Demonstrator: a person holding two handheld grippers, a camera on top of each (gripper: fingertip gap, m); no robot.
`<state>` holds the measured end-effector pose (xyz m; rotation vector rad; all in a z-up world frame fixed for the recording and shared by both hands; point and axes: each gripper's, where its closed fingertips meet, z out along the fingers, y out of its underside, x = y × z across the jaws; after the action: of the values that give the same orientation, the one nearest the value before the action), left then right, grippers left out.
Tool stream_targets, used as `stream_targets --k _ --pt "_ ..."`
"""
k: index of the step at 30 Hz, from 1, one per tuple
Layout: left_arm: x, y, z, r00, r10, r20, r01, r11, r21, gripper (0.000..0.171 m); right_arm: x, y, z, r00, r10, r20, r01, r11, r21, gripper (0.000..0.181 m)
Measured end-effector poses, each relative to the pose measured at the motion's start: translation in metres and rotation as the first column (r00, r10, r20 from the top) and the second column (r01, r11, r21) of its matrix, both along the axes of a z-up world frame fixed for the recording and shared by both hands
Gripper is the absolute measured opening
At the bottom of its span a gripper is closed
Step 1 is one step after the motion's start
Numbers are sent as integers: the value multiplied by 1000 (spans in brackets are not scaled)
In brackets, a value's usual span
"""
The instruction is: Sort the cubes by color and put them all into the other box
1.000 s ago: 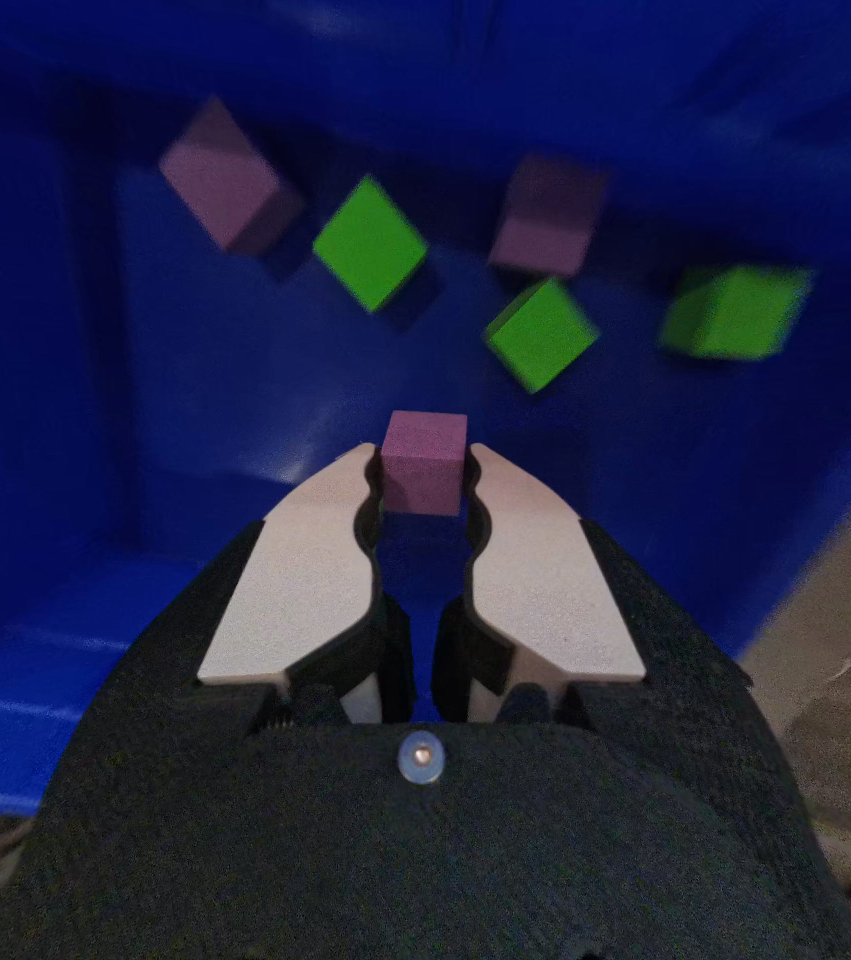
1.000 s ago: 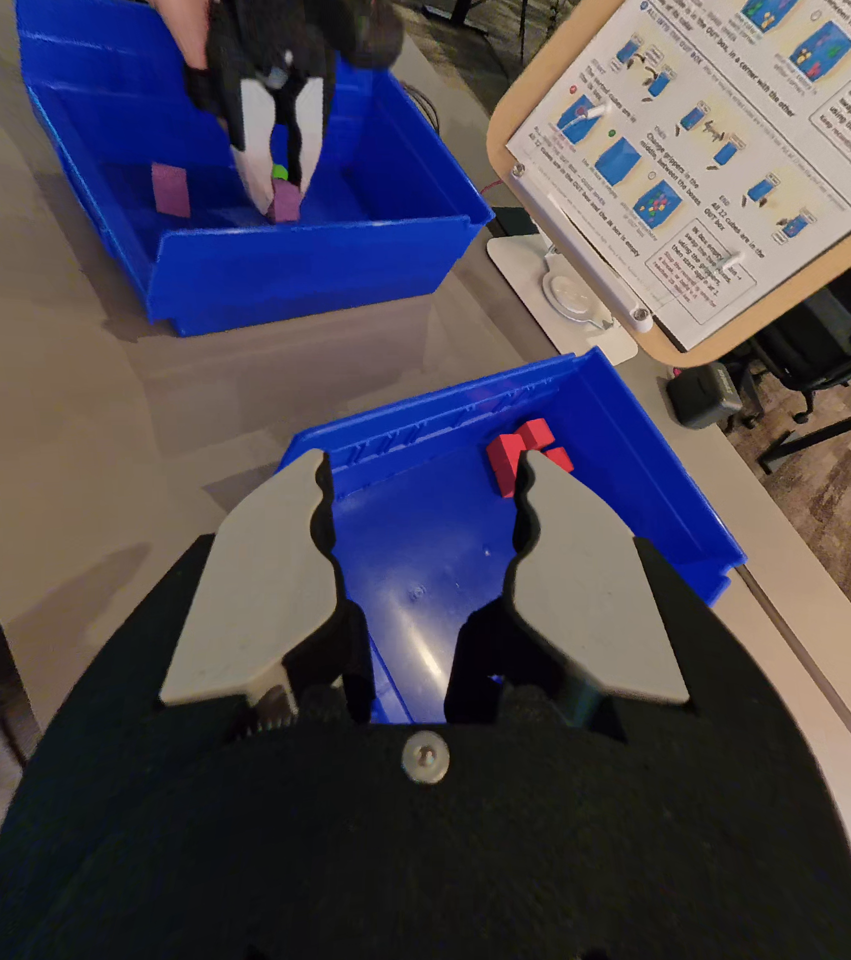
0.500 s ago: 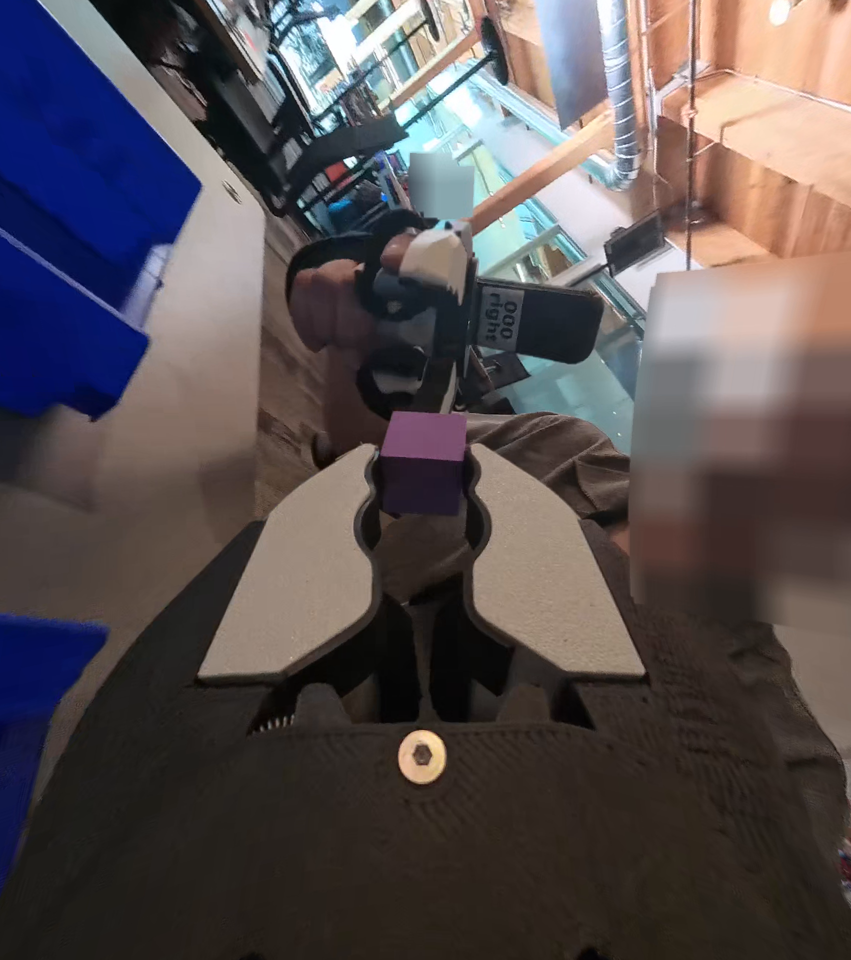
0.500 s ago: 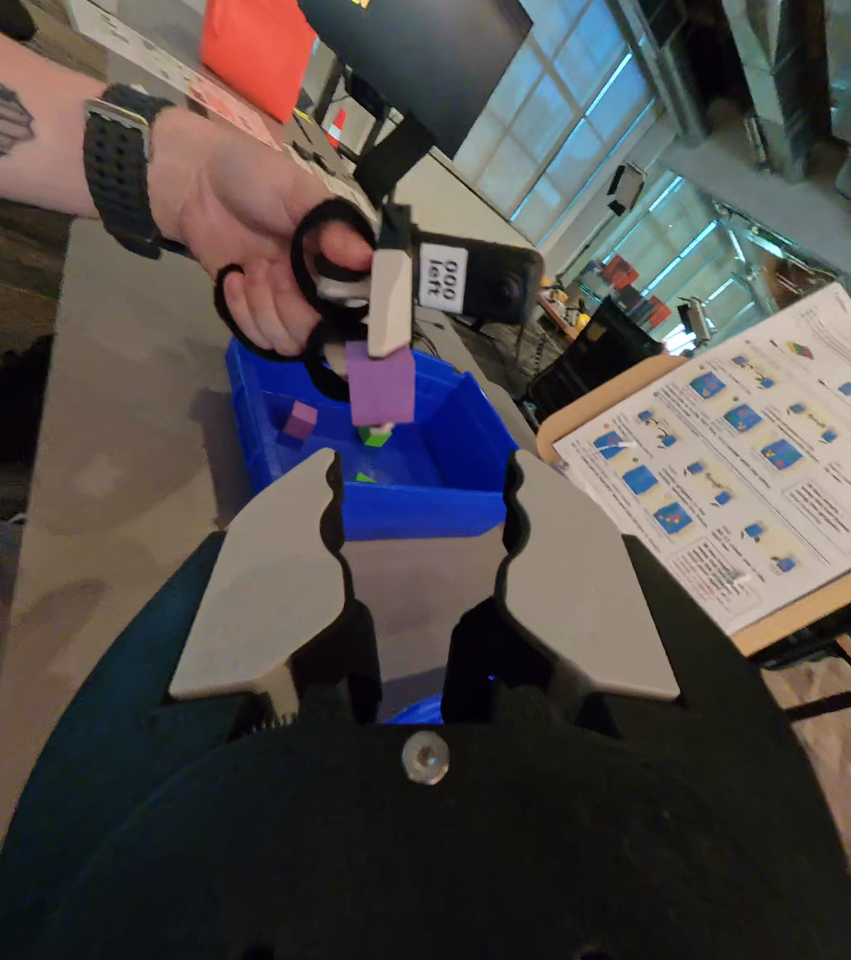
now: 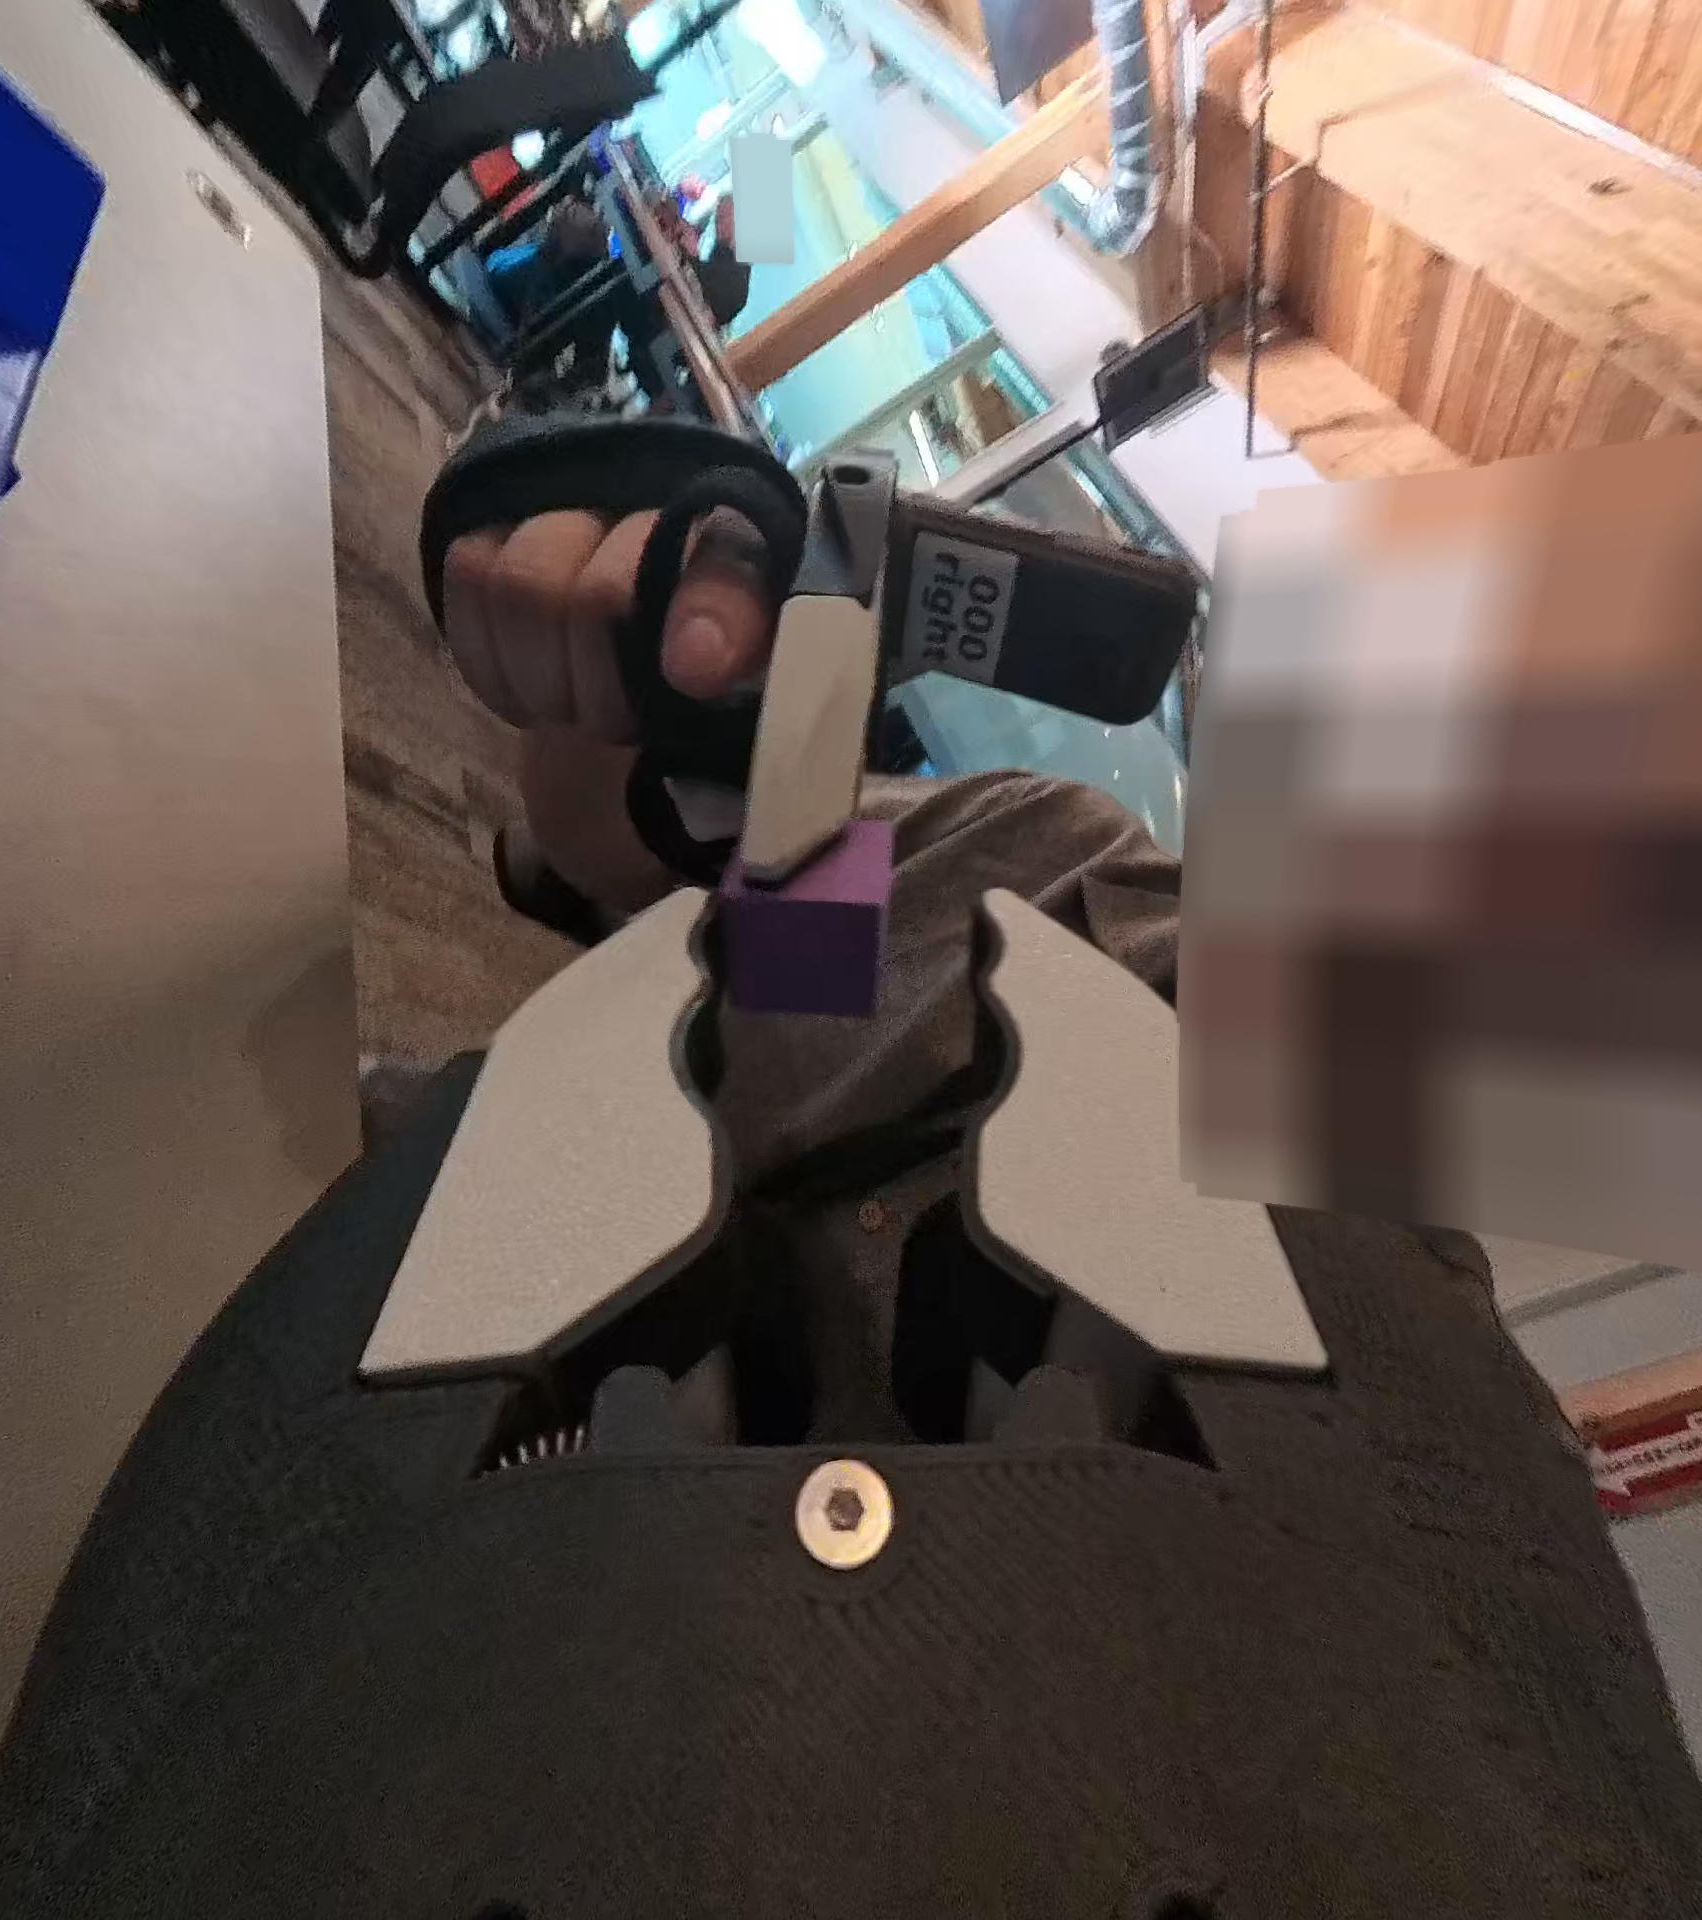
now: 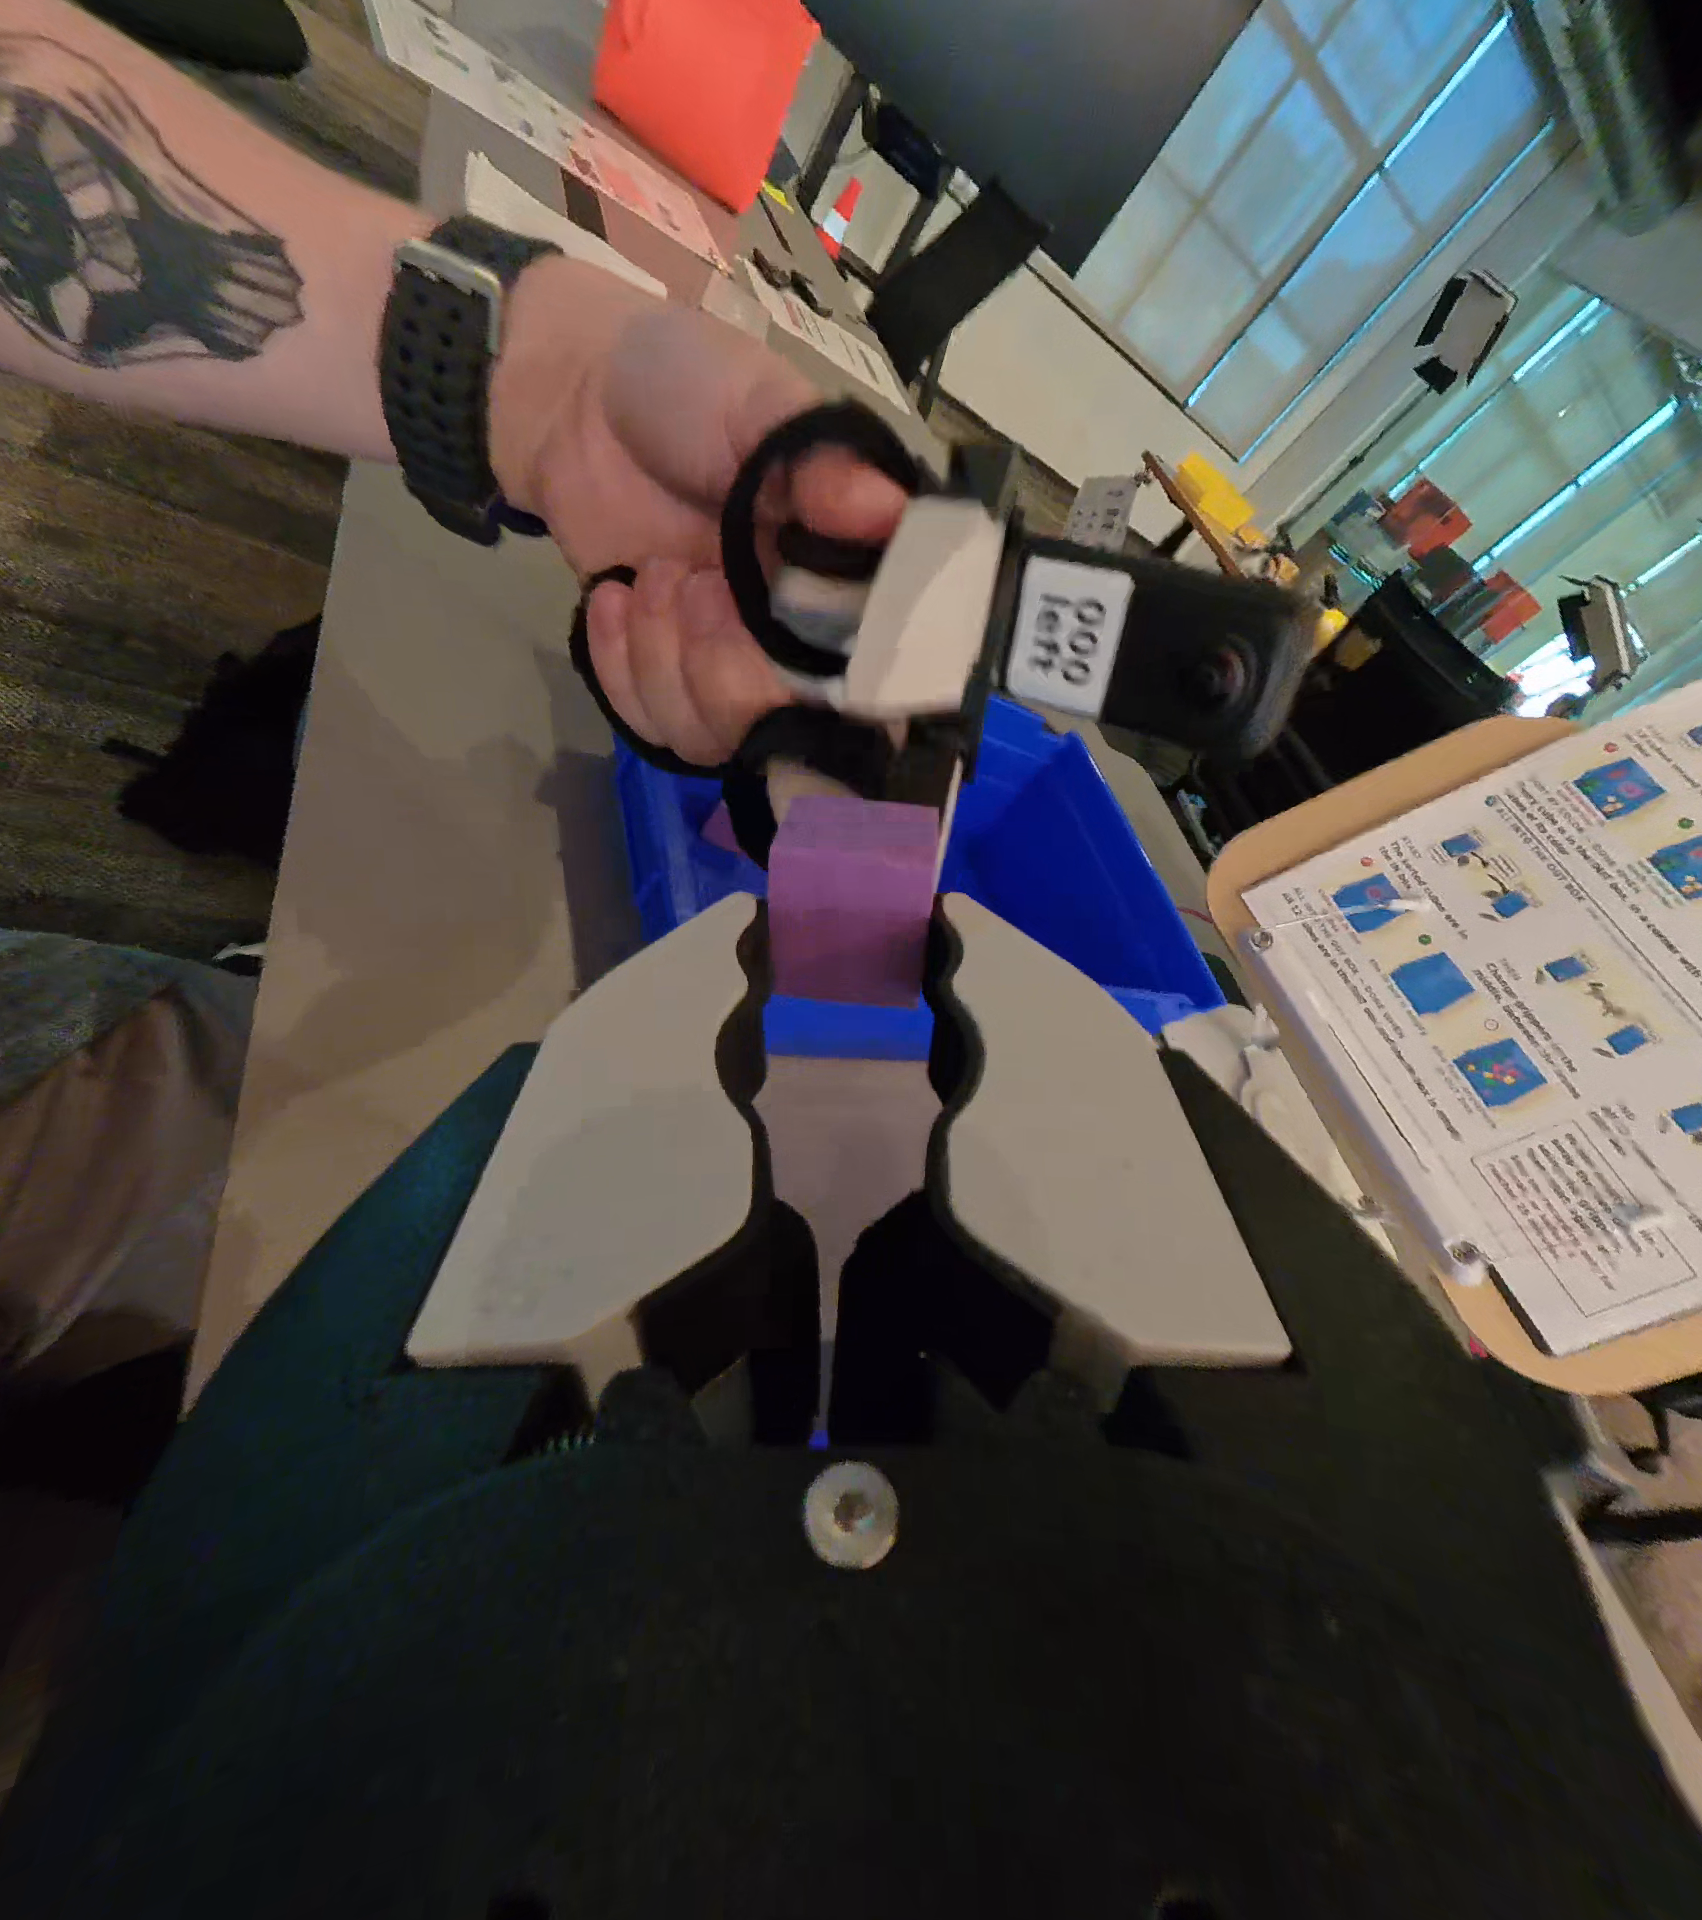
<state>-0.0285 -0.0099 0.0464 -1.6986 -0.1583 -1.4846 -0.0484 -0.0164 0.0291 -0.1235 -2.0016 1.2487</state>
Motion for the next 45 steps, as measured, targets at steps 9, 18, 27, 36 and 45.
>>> stream_targets --k 9,18,27,36,45 --pt "-42 -27 31 875 403 -269 -359 912 197 38 -60 185 -25 731 -483 482 309 864 397 28" --pt "-109 -78 -20 519 547 -657 -686 725 61 36 -34 245 -146 100 -773 626 190 633 751 28" --pt "-124 -98 -10 479 602 -639 -718 687 109 36 -26 253 -172 -248 -784 569 318 489 812 28" --pt "-124 -100 -11 489 597 -636 -707 698 112 36 -8 255 -175 -286 -851 440 173 406 897 47" --pt "-140 -119 -51 414 453 -790 -775 631 -45 36 -45 223 -126 -51 -855 516 335 472 815 45"
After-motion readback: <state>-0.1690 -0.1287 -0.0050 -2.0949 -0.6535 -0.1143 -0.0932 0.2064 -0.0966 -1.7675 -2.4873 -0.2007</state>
